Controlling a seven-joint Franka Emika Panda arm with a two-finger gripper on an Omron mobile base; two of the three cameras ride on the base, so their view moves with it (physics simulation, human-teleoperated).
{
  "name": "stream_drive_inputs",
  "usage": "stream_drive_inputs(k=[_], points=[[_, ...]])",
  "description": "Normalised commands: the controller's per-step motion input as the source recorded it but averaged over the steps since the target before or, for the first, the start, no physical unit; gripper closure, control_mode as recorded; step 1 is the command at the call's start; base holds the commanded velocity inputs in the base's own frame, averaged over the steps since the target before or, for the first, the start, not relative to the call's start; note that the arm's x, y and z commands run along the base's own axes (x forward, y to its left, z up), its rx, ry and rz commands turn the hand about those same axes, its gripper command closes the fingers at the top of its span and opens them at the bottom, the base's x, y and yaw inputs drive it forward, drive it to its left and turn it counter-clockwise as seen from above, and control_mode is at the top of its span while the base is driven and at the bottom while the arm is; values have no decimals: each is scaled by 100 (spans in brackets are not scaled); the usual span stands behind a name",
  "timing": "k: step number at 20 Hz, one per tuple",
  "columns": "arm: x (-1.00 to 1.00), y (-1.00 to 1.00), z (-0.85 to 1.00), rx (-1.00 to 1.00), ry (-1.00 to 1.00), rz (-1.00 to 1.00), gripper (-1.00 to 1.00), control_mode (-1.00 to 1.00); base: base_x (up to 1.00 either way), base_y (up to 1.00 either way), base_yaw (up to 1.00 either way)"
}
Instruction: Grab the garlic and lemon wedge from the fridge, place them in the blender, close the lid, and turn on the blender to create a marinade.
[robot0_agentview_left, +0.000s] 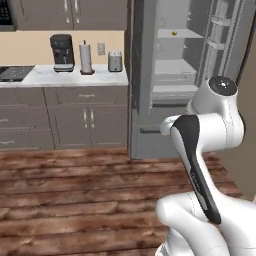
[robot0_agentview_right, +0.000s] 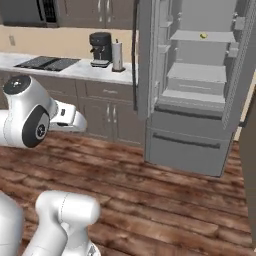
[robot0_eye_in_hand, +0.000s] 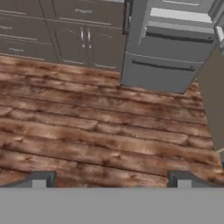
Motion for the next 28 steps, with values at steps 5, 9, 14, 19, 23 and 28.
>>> stream_drive_inputs(k=[5,9,14,19,23,28], points=[[0,0,0,0,0,0,-100,100,16,-1,-51],[0,0,0,0,0,0,-100,100,52,-21,-27],[0,0,0,0,0,0,-100,100,65,-31,-11],[0,0,0,0,0,0,-100,100,79,-42,-1],[0,0,0,0,0,0,-100,100,83,-43,2],[0,0,0,0,0,0,-100,100,85,-38,7]])
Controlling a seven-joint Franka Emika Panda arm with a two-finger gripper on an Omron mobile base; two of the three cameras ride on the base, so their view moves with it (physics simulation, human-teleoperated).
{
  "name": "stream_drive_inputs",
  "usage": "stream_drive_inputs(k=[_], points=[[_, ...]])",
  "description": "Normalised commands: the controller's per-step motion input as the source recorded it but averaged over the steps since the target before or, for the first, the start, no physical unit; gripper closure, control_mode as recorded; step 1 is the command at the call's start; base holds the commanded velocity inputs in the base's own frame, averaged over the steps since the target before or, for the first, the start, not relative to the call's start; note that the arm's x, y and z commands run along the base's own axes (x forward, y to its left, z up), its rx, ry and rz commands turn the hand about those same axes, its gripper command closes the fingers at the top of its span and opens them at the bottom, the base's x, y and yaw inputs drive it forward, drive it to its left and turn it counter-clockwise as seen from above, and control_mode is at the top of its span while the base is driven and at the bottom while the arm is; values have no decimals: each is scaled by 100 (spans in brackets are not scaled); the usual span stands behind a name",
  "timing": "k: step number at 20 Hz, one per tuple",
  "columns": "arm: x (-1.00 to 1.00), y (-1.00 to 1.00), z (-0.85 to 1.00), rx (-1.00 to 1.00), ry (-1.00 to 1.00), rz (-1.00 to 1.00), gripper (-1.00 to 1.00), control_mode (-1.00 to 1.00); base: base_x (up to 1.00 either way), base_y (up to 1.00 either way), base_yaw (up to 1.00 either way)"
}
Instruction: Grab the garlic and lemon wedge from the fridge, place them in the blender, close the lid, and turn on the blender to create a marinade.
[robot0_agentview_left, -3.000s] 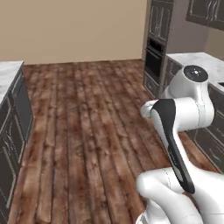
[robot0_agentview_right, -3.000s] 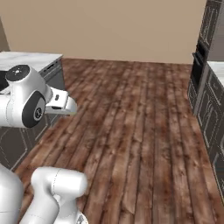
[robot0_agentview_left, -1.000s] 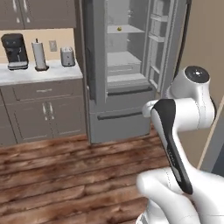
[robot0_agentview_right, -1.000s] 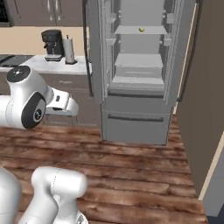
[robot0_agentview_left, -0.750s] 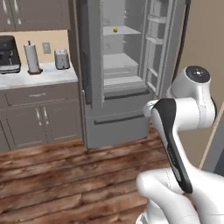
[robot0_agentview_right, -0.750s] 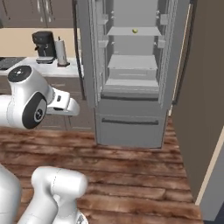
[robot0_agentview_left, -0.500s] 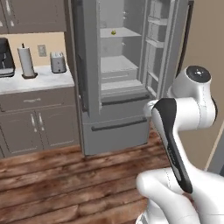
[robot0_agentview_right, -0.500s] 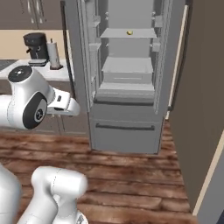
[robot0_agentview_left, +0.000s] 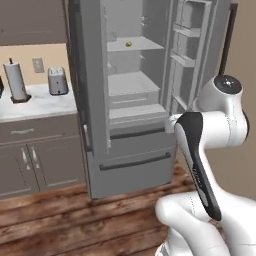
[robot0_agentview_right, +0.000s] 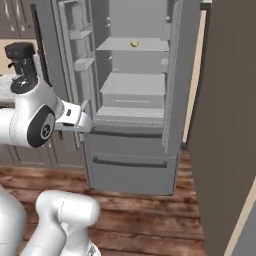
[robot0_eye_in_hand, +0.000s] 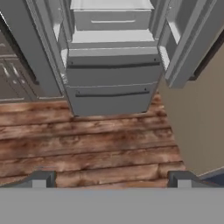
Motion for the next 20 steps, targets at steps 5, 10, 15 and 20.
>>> stream_drive_inputs(k=[5,10,15,20], points=[[0,0,0,0,0,0,-100,100,87,-26,7],[0,0,0,0,0,0,-100,100,83,-16,6],[0,0,0,0,0,0,-100,100,74,-22,4],[0,0,0,0,0,0,-100,100,44,-44,0]])
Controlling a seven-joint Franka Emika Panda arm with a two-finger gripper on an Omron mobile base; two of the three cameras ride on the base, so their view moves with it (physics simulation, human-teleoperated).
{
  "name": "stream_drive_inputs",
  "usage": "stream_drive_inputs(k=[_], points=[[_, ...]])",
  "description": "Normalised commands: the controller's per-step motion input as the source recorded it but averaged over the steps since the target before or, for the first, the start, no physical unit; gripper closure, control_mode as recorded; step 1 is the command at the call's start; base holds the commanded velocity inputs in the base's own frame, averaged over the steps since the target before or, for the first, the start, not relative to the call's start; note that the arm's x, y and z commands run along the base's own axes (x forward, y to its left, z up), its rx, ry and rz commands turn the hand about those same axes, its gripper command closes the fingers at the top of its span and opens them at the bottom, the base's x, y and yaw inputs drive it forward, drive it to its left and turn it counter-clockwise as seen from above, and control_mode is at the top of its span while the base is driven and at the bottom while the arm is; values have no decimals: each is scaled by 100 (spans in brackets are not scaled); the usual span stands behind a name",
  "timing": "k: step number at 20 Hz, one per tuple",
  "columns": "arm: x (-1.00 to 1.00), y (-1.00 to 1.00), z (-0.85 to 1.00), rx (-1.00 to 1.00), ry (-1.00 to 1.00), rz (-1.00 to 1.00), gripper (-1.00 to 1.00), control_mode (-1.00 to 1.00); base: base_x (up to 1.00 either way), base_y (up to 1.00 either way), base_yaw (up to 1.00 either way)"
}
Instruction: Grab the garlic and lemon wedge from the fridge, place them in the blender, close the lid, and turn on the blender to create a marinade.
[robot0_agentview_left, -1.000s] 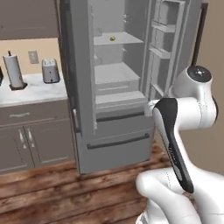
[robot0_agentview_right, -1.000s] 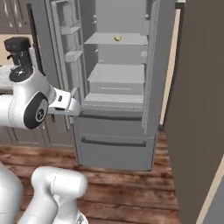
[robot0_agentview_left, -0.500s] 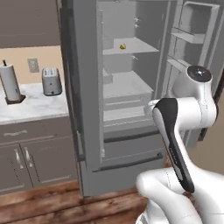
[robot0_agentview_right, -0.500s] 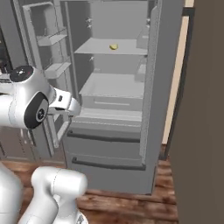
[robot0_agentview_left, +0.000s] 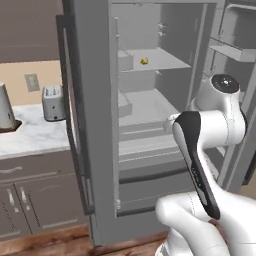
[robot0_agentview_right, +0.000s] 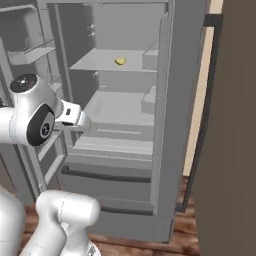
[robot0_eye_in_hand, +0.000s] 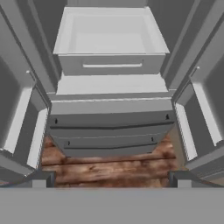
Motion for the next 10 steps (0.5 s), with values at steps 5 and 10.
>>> stream_drive_inputs(k=[5,10], points=[[0,0,0,0,0,0,-100,100,31,-39,0],[0,0,0,0,0,0,-100,100,36,-14,0]])
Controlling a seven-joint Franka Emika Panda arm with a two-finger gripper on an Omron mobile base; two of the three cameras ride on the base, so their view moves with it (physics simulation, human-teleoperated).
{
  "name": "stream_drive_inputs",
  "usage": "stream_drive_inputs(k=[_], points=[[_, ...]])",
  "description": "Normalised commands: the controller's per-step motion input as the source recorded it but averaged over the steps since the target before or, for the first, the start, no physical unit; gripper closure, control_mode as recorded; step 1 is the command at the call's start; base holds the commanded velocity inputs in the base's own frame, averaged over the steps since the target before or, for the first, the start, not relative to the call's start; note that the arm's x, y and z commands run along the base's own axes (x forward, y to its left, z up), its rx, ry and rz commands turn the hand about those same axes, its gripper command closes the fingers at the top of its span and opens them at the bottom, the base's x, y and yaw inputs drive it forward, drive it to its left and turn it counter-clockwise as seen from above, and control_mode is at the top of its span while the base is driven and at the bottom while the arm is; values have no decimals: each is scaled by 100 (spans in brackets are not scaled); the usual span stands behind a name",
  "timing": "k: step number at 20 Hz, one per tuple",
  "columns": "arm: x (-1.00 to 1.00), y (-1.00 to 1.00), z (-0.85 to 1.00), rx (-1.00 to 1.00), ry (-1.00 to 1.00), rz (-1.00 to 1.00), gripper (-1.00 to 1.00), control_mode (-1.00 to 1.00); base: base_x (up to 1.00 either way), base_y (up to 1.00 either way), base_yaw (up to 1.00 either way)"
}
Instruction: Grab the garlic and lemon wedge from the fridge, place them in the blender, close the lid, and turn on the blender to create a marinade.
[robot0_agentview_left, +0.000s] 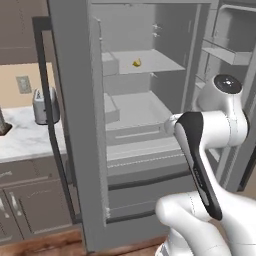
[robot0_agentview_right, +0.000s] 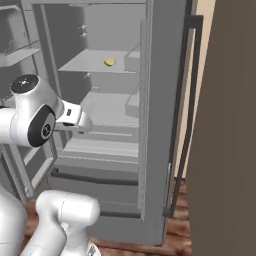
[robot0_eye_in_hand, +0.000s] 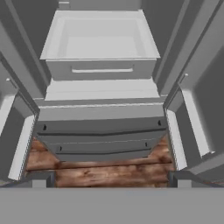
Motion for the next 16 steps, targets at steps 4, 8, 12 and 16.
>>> stream_drive_inputs(k=[4,8,12,16], points=[[0,0,0,0,0,0,-100,100,42,1,-3],[0,0,0,0,0,0,-100,100,47,1,-4],[0,0,0,0,0,0,-100,100,51,0,-4],[0,0,0,0,0,0,-100,100,51,2,-4]])
